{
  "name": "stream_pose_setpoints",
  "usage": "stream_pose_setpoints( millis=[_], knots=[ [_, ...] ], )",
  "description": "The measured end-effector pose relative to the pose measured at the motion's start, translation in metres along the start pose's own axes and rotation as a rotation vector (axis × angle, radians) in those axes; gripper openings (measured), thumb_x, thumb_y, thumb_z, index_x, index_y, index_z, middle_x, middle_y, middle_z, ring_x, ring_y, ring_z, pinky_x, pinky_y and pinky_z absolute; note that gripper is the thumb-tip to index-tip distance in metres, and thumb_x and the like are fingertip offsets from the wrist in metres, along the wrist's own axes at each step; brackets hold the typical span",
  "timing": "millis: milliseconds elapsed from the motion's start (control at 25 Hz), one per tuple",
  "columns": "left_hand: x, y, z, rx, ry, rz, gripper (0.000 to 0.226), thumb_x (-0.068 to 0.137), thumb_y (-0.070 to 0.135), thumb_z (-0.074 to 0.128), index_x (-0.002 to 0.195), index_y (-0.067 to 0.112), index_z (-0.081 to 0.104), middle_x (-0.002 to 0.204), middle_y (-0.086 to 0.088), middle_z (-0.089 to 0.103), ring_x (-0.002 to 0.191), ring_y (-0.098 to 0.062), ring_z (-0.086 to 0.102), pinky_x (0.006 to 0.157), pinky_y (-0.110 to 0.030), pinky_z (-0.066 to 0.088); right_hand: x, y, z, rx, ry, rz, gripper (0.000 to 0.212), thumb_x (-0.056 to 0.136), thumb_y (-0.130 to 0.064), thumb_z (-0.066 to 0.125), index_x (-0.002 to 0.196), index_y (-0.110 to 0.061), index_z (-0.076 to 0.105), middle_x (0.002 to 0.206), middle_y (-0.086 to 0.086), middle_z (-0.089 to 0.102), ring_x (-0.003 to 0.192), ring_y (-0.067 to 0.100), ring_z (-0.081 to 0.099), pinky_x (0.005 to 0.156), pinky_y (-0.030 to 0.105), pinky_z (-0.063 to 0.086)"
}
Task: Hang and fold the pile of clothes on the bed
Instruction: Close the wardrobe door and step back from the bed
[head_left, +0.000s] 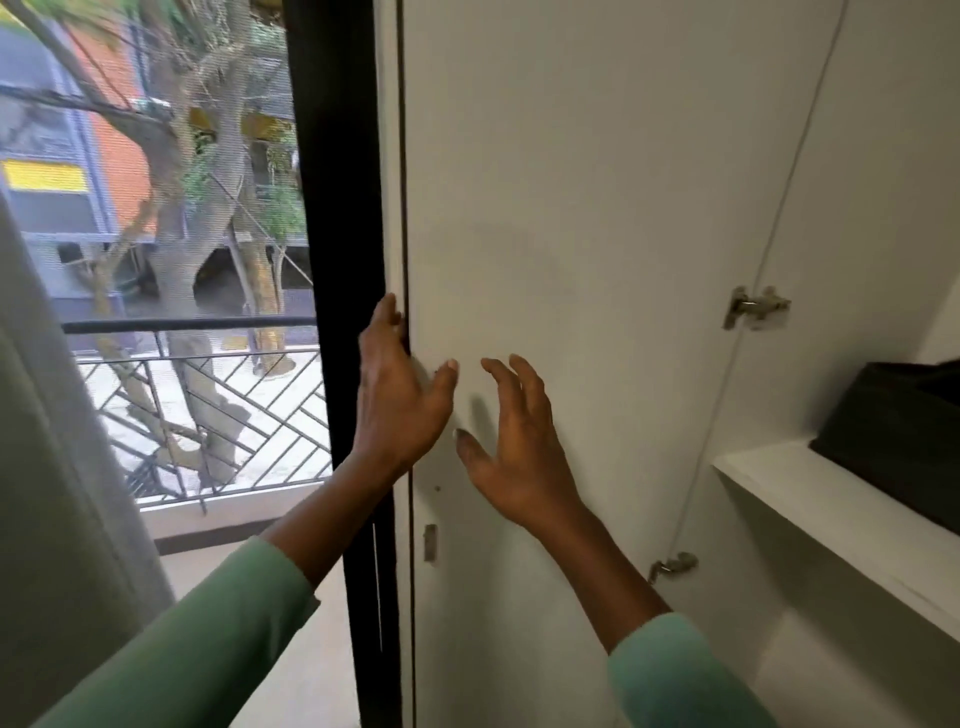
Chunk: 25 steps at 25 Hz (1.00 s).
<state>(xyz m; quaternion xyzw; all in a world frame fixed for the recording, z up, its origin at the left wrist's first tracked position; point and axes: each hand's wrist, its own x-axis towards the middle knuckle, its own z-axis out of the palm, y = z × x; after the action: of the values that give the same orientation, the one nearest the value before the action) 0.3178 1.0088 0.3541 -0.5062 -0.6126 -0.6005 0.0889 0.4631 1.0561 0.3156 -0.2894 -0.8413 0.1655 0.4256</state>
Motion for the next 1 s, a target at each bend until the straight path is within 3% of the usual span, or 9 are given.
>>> stream_pose_setpoints(
  millis=[120, 240, 320, 440, 560, 680, 760, 880, 1000],
  knots=[
    [0.017, -0.015, -0.003, 0.001, -0.132, -0.053, 0.067, 0.095, 0.025, 0.073, 0.151, 0.017, 0.037, 0.131, 0.0, 0.065, 0.118, -0.018, 0.065, 0.092, -0.028, 0.048, 0.015, -0.01, 0.03, -0.089, 0.045, 0.081, 0.094, 0.092, -0.043, 0.074, 0.163, -0.037, 0.012, 0.172, -0.009, -0.008, 0.159, 0.021, 0.007, 0.123, 0.047, 0.034],
    [0.017, -0.016, -0.013, -0.065, -0.135, -0.033, 0.062, 0.093, 0.032, 0.075, 0.145, 0.019, 0.043, 0.107, 0.008, 0.069, 0.088, -0.002, 0.065, 0.08, -0.025, 0.052, 0.012, -0.018, 0.048, -0.173, 0.088, 0.124, 0.113, 0.085, -0.059, 0.076, 0.166, -0.035, 0.0, 0.173, -0.005, -0.016, 0.161, 0.021, -0.006, 0.123, 0.044, 0.016],
    [0.006, -0.015, -0.018, -0.123, -0.149, 0.032, 0.061, 0.091, 0.042, 0.075, 0.14, 0.019, 0.047, 0.1, 0.007, 0.068, 0.083, -0.005, 0.066, 0.074, -0.024, 0.054, 0.002, -0.025, 0.053, -0.223, 0.127, 0.155, 0.122, 0.081, -0.064, 0.076, 0.165, -0.034, -0.007, 0.172, -0.003, -0.021, 0.16, 0.021, -0.013, 0.123, 0.048, 0.012],
    [-0.018, -0.011, -0.016, -0.239, -0.183, 0.322, 0.053, 0.091, 0.051, 0.068, 0.126, 0.014, 0.052, 0.104, 0.007, 0.061, 0.09, -0.01, 0.06, 0.075, -0.028, 0.05, -0.028, -0.035, 0.037, -0.271, 0.26, 0.126, 0.128, 0.077, -0.059, 0.082, 0.167, -0.022, -0.001, 0.174, 0.006, -0.012, 0.162, 0.027, -0.005, 0.126, 0.057, 0.025],
    [-0.042, 0.007, 0.012, -0.483, -0.29, 0.642, 0.059, 0.096, 0.056, 0.058, 0.128, 0.006, 0.054, 0.127, 0.003, 0.054, 0.12, -0.014, 0.052, 0.095, -0.042, 0.047, -0.085, -0.035, -0.01, -0.262, 0.397, 0.002, 0.109, 0.08, -0.033, 0.087, 0.161, -0.001, 0.021, 0.171, 0.018, 0.015, 0.16, 0.029, 0.017, 0.121, 0.047, 0.039],
    [-0.077, 0.05, 0.062, -0.602, -0.495, 0.851, 0.085, 0.098, 0.067, 0.044, 0.151, 0.0, 0.037, 0.162, -0.023, 0.033, 0.154, -0.04, 0.026, 0.122, -0.058, 0.027, -0.152, -0.036, -0.071, -0.486, 0.49, -0.003, 0.091, 0.086, -0.021, 0.077, 0.156, 0.004, 0.026, 0.168, 0.026, 0.018, 0.159, 0.033, 0.019, 0.123, 0.038, 0.032],
    [-0.102, 0.086, 0.1, -0.587, -0.587, 0.926, 0.089, 0.096, 0.068, 0.043, 0.16, 0.009, 0.023, 0.17, -0.025, 0.013, 0.16, -0.041, 0.006, 0.126, -0.061, 0.016, -0.189, -0.033, -0.105, -0.795, 0.581, 0.012, 0.079, 0.091, -0.017, 0.068, 0.154, 0.001, 0.025, 0.167, 0.023, 0.017, 0.159, 0.037, 0.015, 0.126, 0.043, 0.025],
    [-0.141, 0.15, 0.161, -0.615, -0.611, 1.001, 0.092, 0.092, 0.061, 0.05, 0.163, 0.012, 0.018, 0.172, -0.025, 0.003, 0.16, -0.041, -0.002, 0.123, -0.067, 0.013, -0.231, -0.017, -0.157, -1.201, 0.547, 0.205, 0.069, 0.1, -0.022, 0.055, 0.159, -0.005, 0.023, 0.17, 0.016, 0.011, 0.159, 0.04, 0.008, 0.124, 0.052, 0.029],
    [-0.174, 0.204, 0.215, -0.571, -0.546, 1.004, 0.091, 0.093, 0.061, 0.048, 0.164, 0.013, 0.017, 0.171, -0.027, 0.002, 0.16, -0.042, -0.002, 0.121, -0.071, 0.008, -0.255, 0.005, -0.205, -1.423, 0.465, 0.502, 0.078, 0.1, -0.033, 0.054, 0.165, -0.009, 0.017, 0.173, 0.014, -0.003, 0.16, 0.04, -0.001, 0.123, 0.058, 0.027]
  ],
)
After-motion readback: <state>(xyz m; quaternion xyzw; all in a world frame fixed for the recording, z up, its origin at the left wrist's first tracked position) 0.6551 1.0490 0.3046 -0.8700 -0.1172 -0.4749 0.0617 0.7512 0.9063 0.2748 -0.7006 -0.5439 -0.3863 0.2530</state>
